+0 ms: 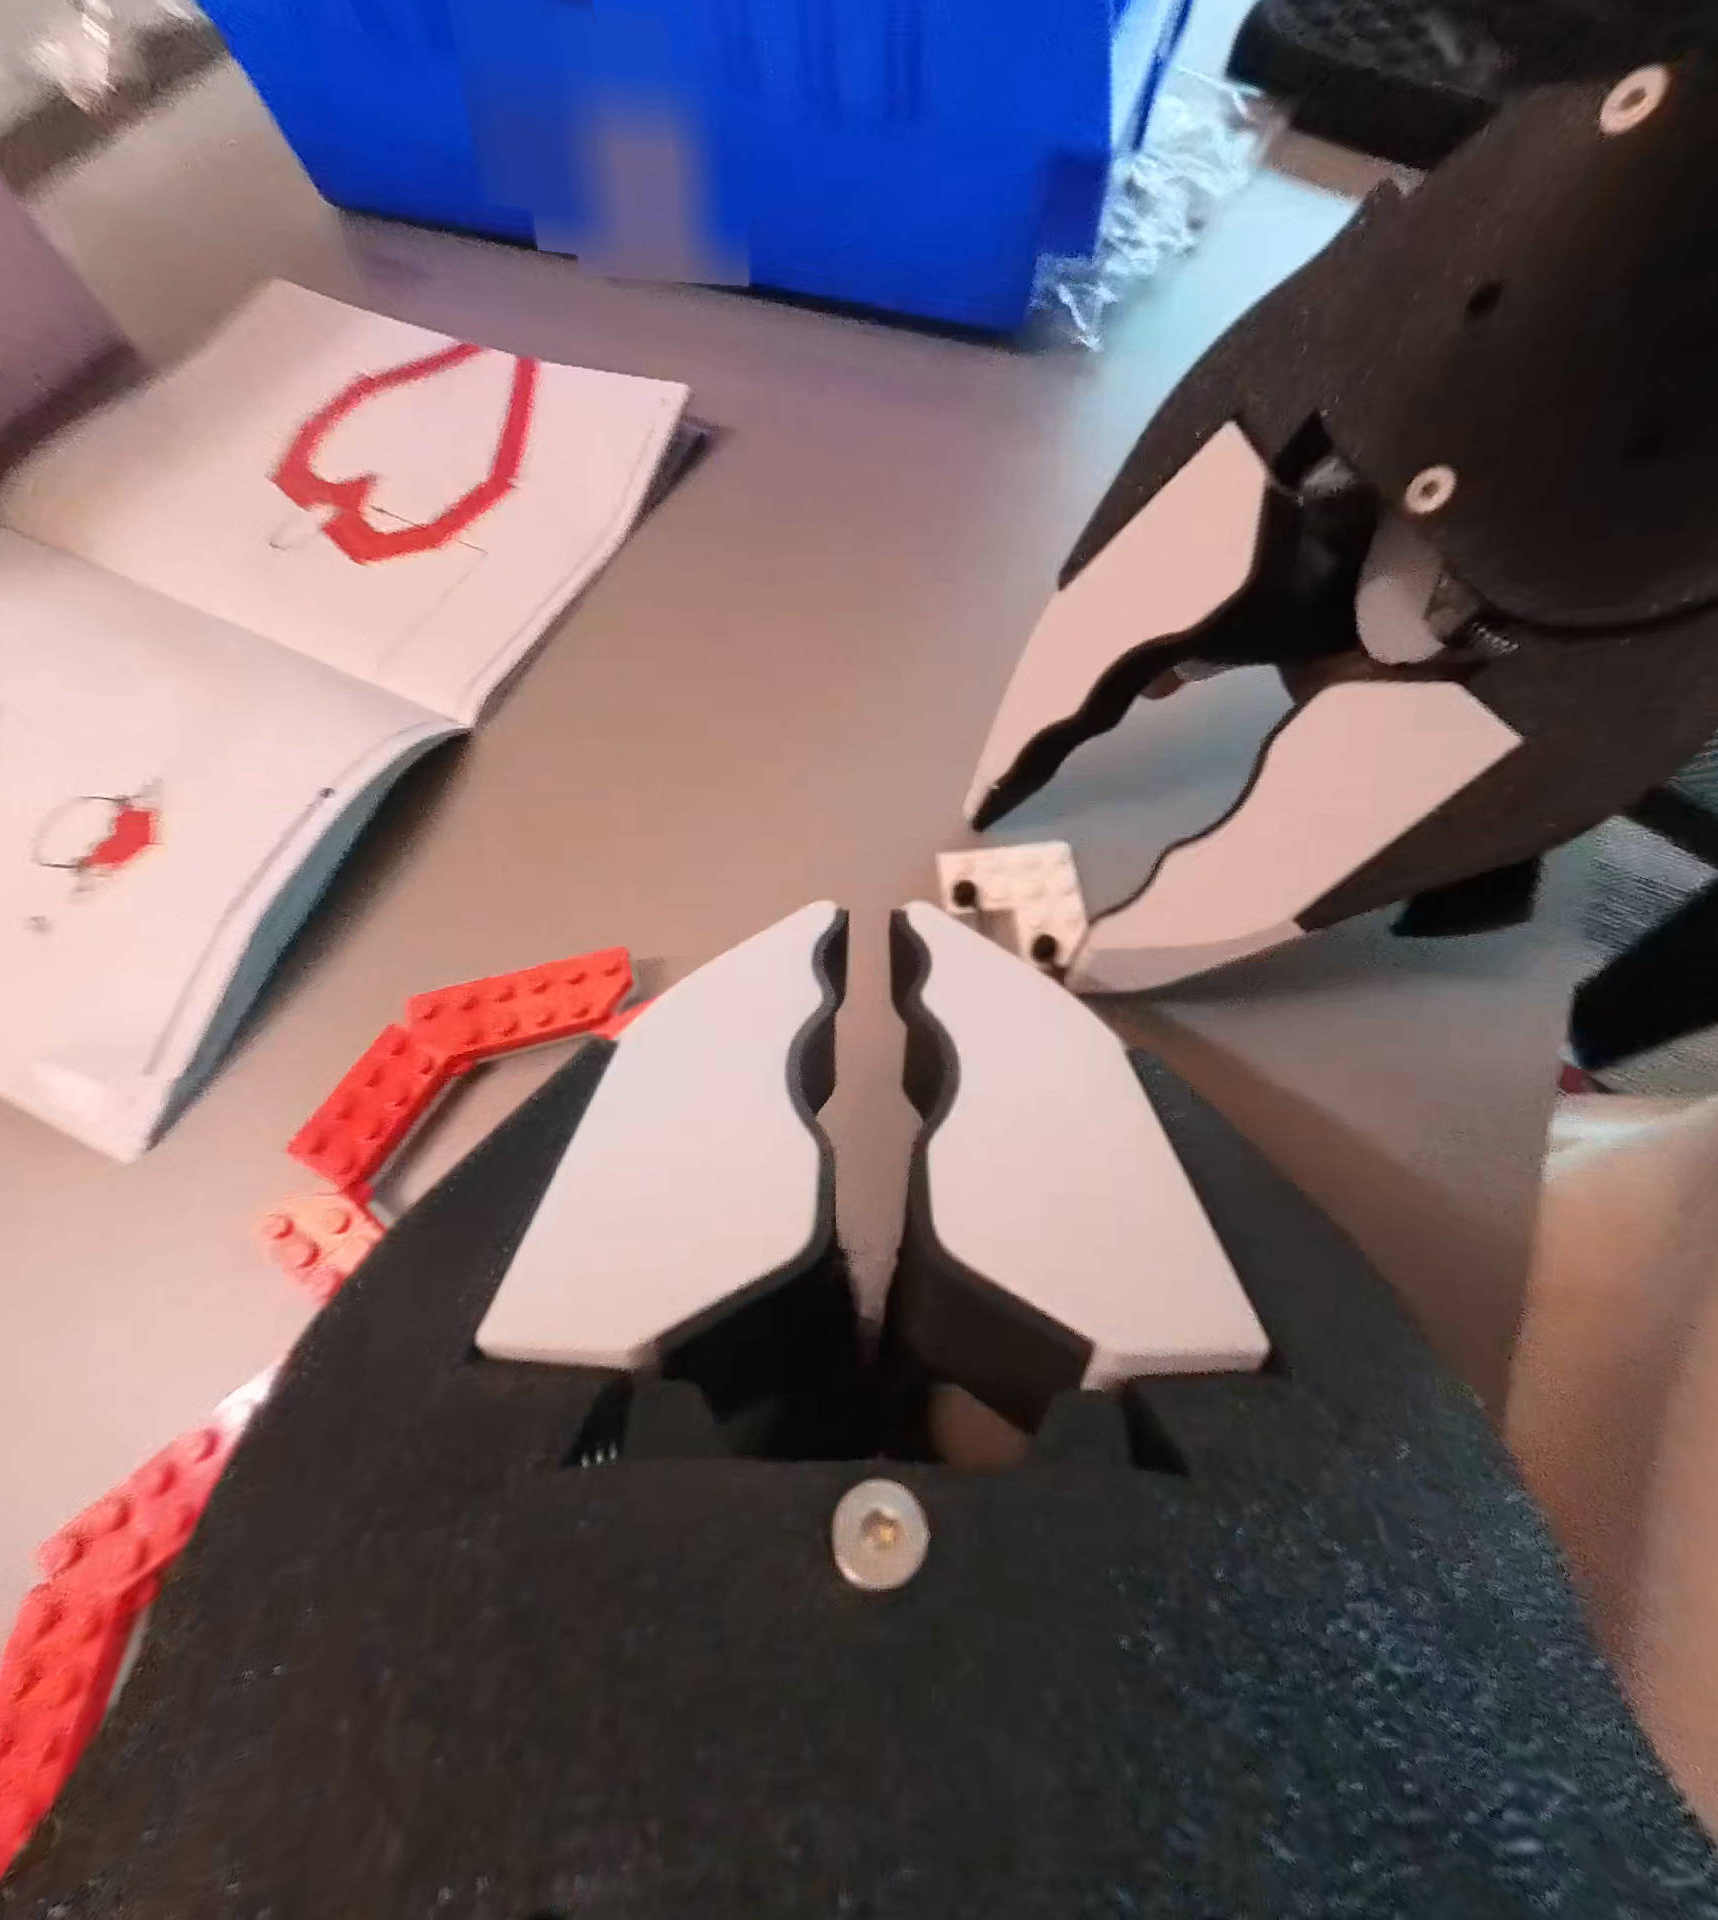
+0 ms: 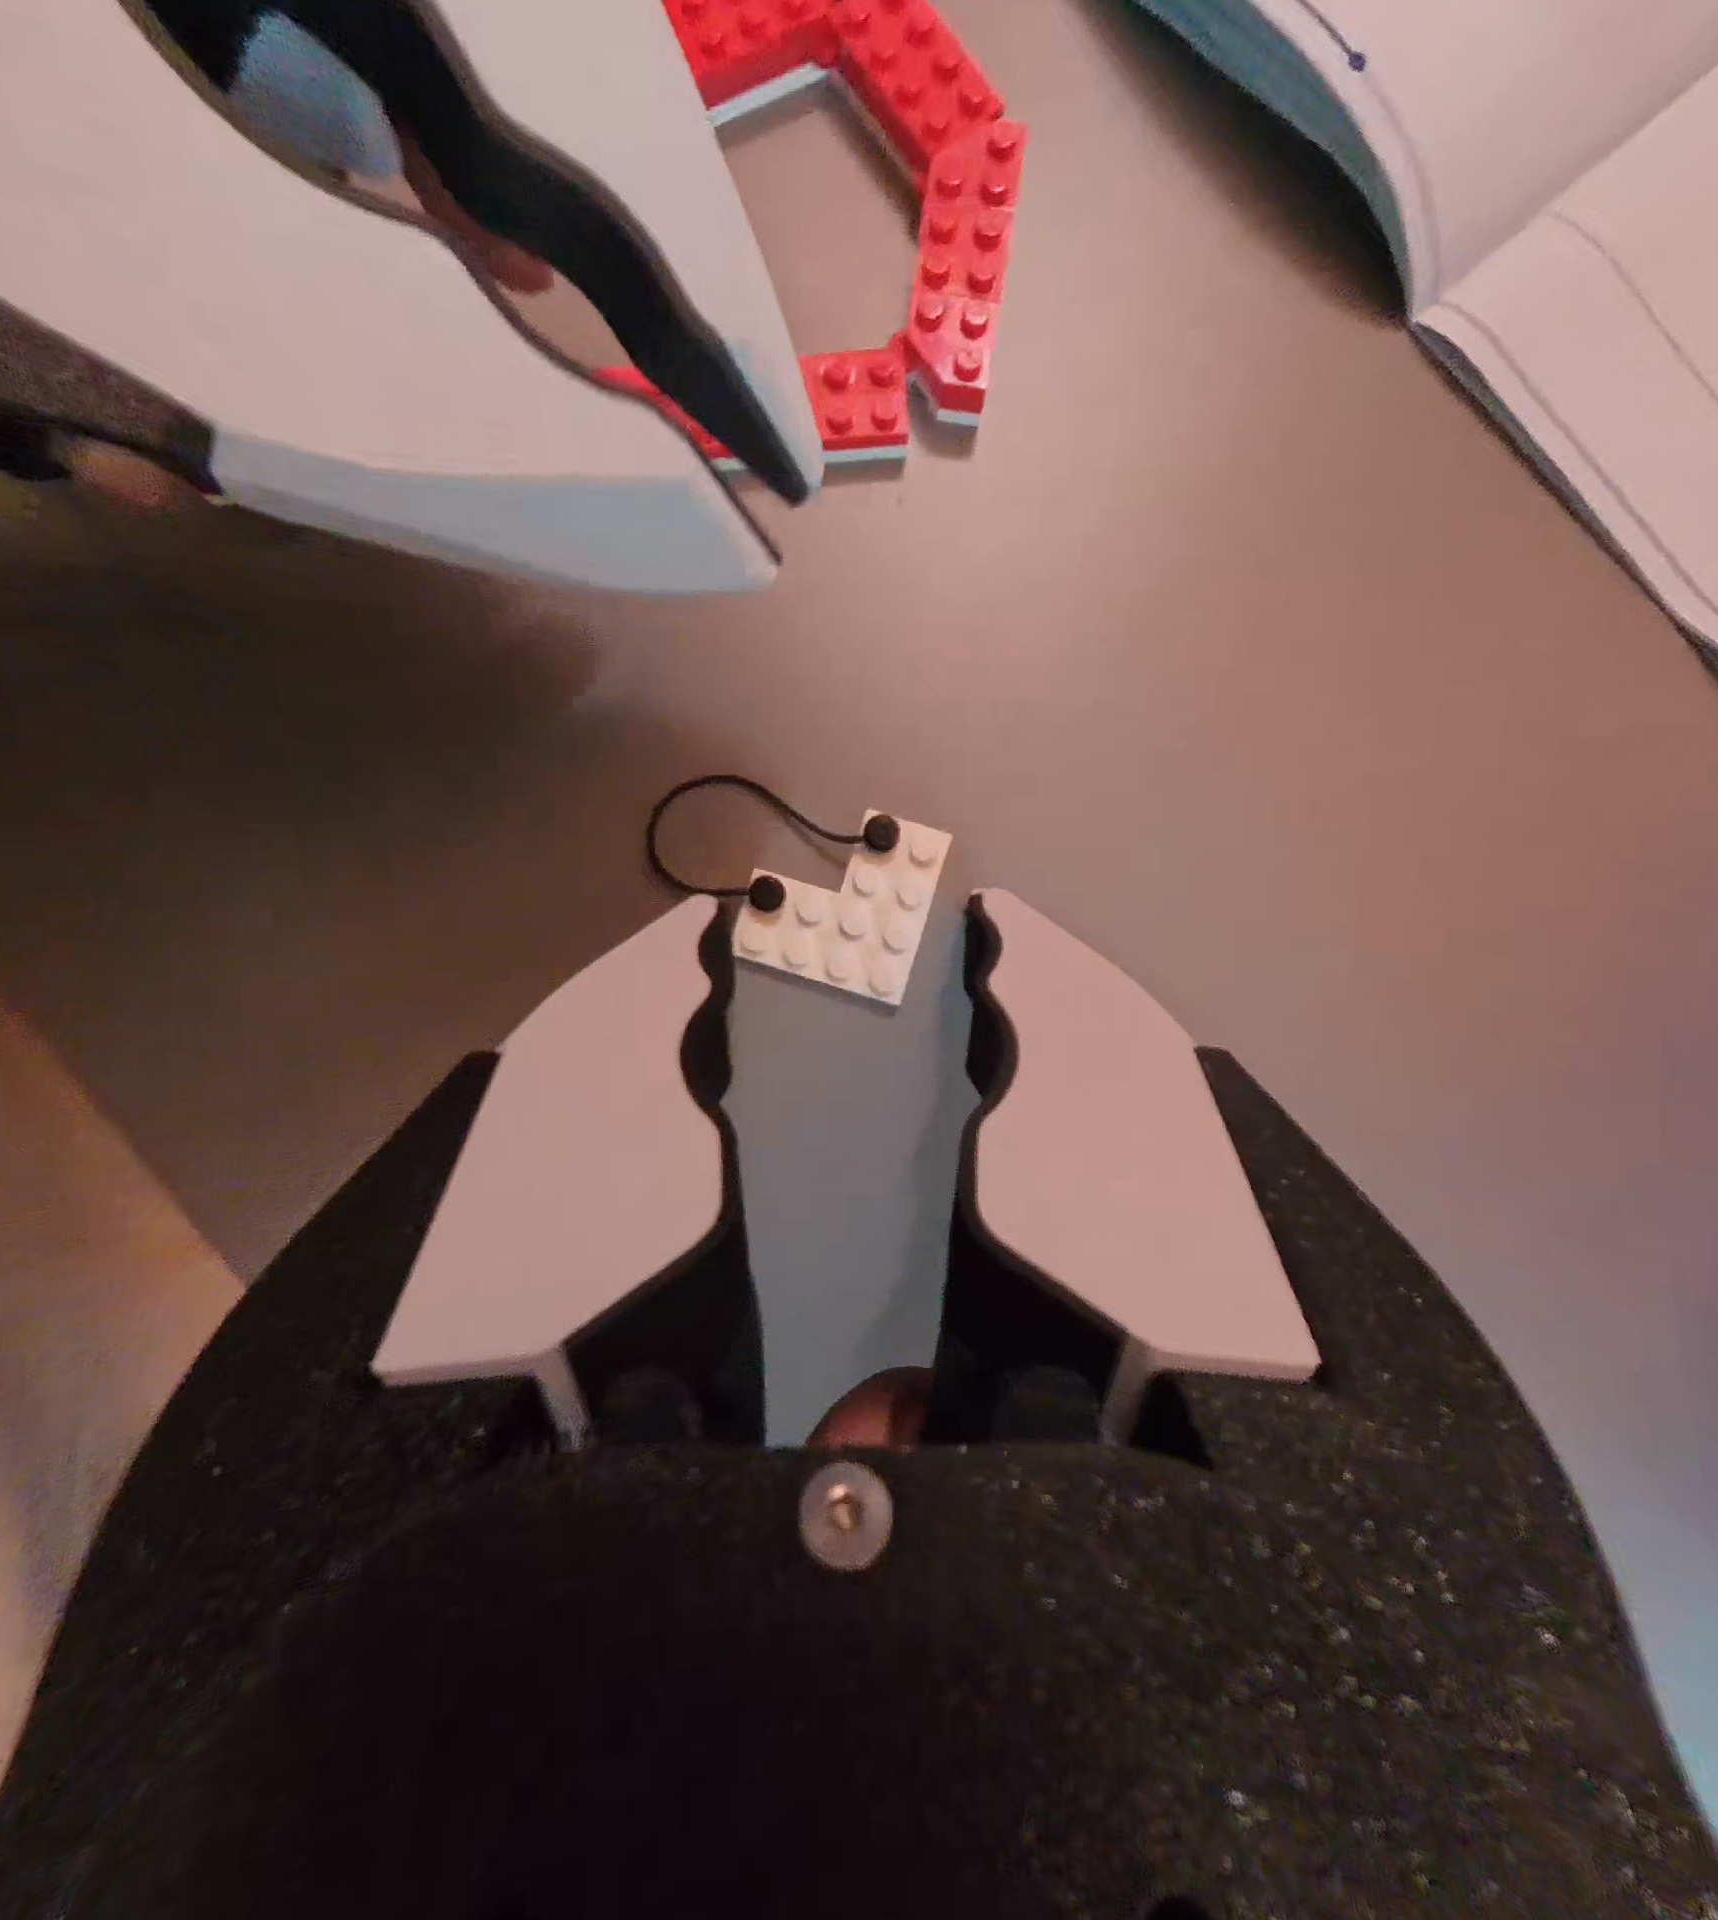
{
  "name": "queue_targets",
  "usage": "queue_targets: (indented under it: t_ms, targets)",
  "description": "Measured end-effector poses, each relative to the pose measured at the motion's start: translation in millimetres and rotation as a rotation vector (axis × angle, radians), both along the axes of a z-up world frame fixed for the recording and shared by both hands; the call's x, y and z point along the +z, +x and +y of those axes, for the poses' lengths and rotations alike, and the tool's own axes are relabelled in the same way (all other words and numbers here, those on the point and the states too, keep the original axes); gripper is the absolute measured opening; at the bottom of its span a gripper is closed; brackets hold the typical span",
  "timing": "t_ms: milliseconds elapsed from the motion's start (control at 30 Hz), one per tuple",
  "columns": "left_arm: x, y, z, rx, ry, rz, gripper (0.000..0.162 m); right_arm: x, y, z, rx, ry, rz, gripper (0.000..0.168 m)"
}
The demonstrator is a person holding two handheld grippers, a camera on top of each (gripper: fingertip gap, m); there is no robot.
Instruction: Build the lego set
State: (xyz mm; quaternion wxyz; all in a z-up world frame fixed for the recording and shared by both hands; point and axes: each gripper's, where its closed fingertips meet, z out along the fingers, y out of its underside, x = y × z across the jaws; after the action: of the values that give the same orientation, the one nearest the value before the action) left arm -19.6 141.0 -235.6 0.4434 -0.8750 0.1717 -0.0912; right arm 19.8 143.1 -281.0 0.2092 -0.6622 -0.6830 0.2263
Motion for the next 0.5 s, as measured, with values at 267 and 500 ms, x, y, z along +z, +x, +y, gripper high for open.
queue_targets:
  t_ms: [267, 500]
  targets:
    - [-24, 25, 13, -0.03, -0.099, 0.022, 0.01, 1, 2, -4, 0.036, -0.003, 0.053, 0.035]
    - [-39, 31, 11, -0.012, -0.141, 0.064, 0.009, 1, 1, -7, 0.055, -0.005, 0.063, 0.035]
